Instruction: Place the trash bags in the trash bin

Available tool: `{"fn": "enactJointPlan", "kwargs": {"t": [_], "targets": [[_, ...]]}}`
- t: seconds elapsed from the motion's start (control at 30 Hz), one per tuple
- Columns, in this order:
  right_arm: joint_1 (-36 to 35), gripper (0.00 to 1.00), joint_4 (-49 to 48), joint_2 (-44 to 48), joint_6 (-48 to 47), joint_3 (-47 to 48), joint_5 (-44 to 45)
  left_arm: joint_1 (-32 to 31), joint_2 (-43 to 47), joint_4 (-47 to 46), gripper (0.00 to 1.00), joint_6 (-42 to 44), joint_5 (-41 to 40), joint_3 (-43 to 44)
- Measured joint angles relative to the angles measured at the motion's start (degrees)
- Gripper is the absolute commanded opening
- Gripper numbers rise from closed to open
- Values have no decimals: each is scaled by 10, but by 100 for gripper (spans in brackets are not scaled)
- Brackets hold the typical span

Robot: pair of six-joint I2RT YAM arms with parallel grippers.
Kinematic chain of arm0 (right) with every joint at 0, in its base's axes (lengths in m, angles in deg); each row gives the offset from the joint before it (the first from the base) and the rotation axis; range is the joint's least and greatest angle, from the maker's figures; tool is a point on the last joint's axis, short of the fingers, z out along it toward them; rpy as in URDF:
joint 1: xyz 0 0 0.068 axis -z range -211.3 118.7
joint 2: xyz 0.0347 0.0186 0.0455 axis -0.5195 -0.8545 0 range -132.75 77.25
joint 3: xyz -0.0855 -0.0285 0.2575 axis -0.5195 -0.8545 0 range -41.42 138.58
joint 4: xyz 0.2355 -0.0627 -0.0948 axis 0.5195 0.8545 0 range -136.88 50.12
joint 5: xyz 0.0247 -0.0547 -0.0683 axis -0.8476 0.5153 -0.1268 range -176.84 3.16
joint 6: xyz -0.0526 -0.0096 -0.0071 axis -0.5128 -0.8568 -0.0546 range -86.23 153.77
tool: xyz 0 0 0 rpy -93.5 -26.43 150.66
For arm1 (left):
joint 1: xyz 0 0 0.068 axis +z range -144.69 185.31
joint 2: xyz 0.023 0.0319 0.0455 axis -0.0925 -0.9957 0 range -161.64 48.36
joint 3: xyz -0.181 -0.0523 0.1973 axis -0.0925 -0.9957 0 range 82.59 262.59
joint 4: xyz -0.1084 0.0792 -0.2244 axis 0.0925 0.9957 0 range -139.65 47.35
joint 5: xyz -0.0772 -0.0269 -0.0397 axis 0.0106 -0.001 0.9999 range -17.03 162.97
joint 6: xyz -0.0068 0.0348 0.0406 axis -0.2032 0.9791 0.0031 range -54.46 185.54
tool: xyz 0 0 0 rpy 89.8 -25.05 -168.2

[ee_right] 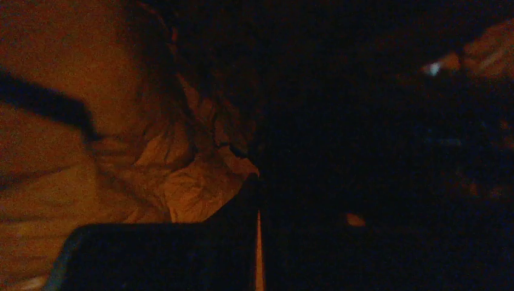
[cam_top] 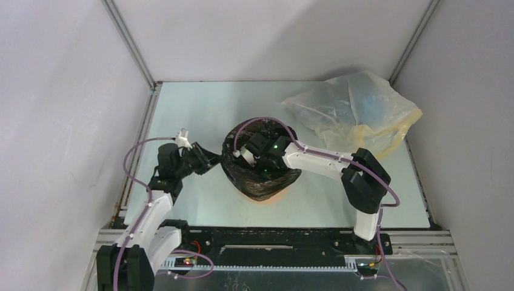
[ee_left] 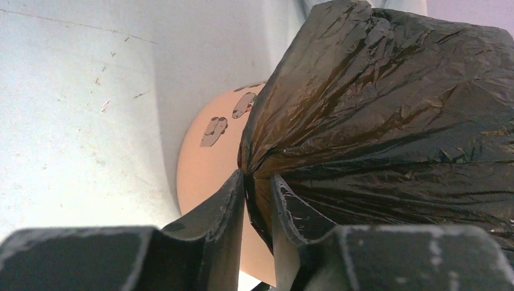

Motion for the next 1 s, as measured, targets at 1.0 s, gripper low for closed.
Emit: {"fn": "enactJointPlan", "kwargs": {"t": [1.0], "targets": [[22, 0, -66, -64, 31, -37, -51, 0, 75, 87, 51, 0, 6, 51]]}}
